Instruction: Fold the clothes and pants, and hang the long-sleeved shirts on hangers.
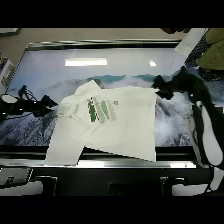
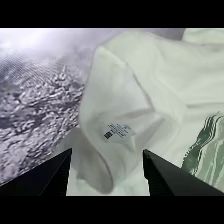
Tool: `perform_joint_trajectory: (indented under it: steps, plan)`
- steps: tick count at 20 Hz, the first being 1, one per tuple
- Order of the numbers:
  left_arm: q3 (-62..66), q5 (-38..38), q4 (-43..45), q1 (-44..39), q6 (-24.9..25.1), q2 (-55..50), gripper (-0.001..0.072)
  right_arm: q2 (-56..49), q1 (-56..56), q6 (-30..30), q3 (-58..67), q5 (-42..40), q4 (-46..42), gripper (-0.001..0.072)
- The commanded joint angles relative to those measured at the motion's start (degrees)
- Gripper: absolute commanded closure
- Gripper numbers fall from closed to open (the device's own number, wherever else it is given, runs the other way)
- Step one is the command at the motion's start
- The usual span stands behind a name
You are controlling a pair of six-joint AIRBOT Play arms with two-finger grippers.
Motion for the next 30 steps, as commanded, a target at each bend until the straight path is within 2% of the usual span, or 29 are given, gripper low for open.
perform_joint_trajectory:
  steps: [1, 3, 5, 7, 8, 10, 13, 16, 22, 25, 29, 30]
  plan:
    - [2.7, -12.1, 0.0, 9.1, 6.8, 4.0, 0.0195, 6.4, -10.0, -16.3, -0.2, -20.6, 1.5, 0.0250]
    - [1.8, -16.6, -0.2, 14.4, 9.4, 8.3, 0.0197, 11.4, -15.1, -25.2, -3.6, -28.9, 1.6, 0.0250]
    - [-1.6, -15.0, -1.1, 18.1, 9.1, 13.0, 0.0198, 17.6, -18.3, -31.2, -12.4, -32.6, 1.4, 0.0250]
    - [-5.1, -14.3, -0.9, 19.3, 9.1, 15.8, 0.0198, 24.4, -19.9, -32.8, -25.4, -31.1, 1.1, 0.0244]
    - [-6.5, -14.4, -0.9, 19.3, 9.0, 16.2, 0.0198, 27.4, -19.9, -33.3, -32.4, -30.6, 0.4, 0.0209]
    - [-9.0, -14.6, -0.9, 18.9, 9.0, 16.2, 0.0198, 31.5, -19.9, -33.7, -44.2, -29.1, 0.2, 0.0210]
    - [-11.2, -14.6, -0.9, 18.9, 9.1, 16.2, 0.0199, 34.1, -19.9, -34.8, -55.8, -27.2, 0.7, 0.0211]
    - [-11.3, -14.6, -0.9, 18.9, 9.1, 16.2, 0.0199, 34.2, -19.5, -36.1, -57.0, -24.3, 3.2, 0.0212]
    - [-11.3, -13.9, -0.9, 18.9, 9.1, 16.0, 0.0199, 34.0, -19.5, -32.3, -57.2, -23.9, 3.4, 0.0213]
    - [-11.3, -12.6, -0.9, 18.9, 9.0, 16.0, 0.0199, 30.2, -19.4, -32.1, -58.2, -24.4, 5.2, 0.0214]
    - [-11.3, -12.5, -0.9, 18.9, 9.0, 16.0, 0.0199, 24.9, -19.4, -34.1, -58.7, -23.1, 9.4, 0.0247]
    - [-11.3, -12.4, -0.9, 18.9, 9.0, 16.0, 0.0199, 24.5, -19.3, -34.1, -58.7, -22.4, 9.8, 0.0301]
